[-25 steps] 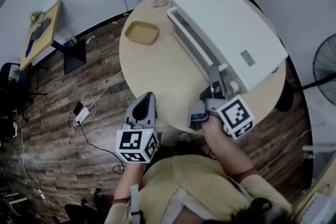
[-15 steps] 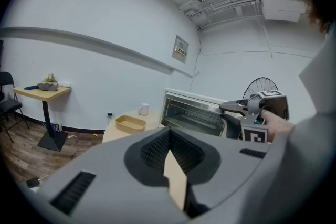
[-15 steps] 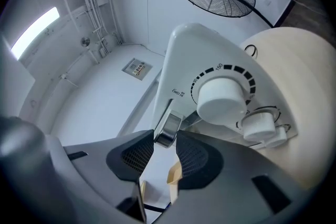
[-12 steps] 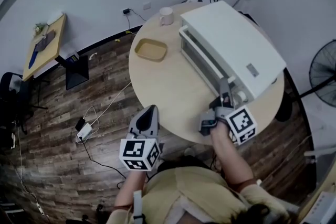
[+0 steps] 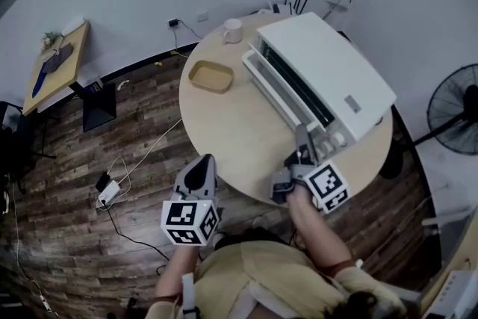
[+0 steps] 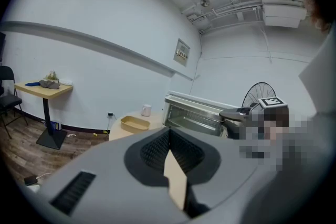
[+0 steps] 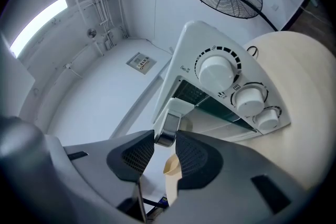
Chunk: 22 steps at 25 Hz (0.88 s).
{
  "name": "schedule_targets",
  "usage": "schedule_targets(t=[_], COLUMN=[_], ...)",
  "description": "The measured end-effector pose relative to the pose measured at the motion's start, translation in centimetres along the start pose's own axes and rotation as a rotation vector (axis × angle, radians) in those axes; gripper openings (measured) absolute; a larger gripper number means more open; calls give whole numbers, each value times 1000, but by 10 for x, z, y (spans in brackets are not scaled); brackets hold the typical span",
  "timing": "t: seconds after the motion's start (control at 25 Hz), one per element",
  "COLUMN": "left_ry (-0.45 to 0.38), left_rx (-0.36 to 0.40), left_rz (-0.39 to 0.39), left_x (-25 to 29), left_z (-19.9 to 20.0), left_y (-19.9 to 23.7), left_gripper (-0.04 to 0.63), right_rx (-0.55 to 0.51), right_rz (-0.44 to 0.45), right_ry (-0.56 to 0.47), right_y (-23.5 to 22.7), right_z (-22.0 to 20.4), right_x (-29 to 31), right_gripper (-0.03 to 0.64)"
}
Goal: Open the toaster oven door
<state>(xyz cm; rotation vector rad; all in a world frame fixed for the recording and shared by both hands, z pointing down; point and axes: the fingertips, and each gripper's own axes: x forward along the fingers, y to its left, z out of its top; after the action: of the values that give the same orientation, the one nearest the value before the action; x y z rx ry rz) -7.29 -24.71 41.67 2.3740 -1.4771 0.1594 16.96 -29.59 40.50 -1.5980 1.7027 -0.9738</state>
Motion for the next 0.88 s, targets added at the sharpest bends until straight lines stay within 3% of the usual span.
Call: schedule_targets(t=[0.88], left_ry=[27], left_rx=[-16], left_rz=[12], left_x=[-22], left_z=[-17], left_y=[15], left_gripper=[2], right_rx=[-176], right_rz=[-71], right_ry=[200], right_y=[-8], right_z=[-85], right_x=[-30], right_gripper=[114])
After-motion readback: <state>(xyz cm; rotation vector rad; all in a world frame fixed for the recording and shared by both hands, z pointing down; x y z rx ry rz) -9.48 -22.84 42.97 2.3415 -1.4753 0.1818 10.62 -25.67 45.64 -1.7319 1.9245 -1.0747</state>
